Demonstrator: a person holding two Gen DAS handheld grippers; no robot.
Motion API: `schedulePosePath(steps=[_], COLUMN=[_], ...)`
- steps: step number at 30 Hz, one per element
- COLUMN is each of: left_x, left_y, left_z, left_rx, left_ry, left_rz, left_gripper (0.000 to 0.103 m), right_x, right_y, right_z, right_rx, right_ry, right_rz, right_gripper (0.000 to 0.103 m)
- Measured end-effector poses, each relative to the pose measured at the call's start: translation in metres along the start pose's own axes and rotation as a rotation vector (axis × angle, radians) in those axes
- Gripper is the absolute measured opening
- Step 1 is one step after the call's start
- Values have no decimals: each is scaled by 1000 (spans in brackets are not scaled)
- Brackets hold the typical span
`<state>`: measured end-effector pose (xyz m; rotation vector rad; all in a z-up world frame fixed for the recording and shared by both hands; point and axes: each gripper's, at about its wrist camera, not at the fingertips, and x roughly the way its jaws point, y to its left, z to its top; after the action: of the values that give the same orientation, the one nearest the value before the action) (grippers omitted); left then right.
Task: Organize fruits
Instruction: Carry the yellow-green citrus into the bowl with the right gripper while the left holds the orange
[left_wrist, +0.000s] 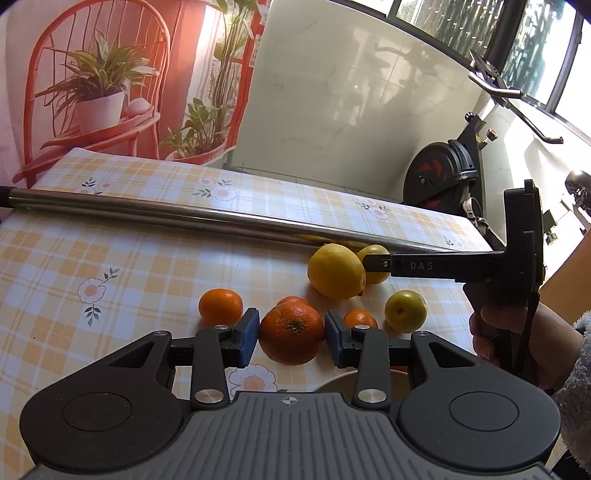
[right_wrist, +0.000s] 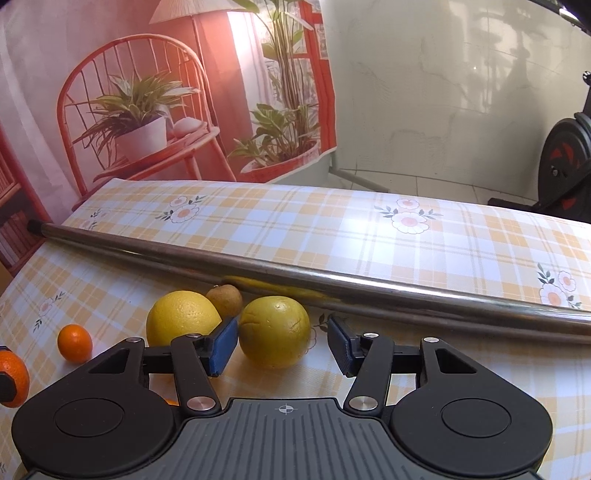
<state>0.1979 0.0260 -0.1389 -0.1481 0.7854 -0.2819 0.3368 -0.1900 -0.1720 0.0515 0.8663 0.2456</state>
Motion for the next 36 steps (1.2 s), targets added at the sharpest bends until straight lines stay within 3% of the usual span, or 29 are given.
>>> schedulePosePath(steps=[2,9,16,26,36], left_x=[0,-5,-16,-26,-18], left_y=[-1,-3,-8,-18,-25], left_z=[0,-4,-9,-24,-43], left_rx=[0,17,44,120,193], left_ry=[3,2,-7,1,55], left_rz=[-3,-12,-36,-44,-58], left_gripper=[41,41,41,41,41], right_x=[2,-12,-57,-116,-132], right_y=[-1,-4,-5,32,51], right_z=[0,-7,-22,-59,-87], right_rx=[19,86,151,27,19], right_ry=[2,-13,-84,-150,-113], right_rz=[25,34,78,95,133], right_gripper=[41,40,40,40,40])
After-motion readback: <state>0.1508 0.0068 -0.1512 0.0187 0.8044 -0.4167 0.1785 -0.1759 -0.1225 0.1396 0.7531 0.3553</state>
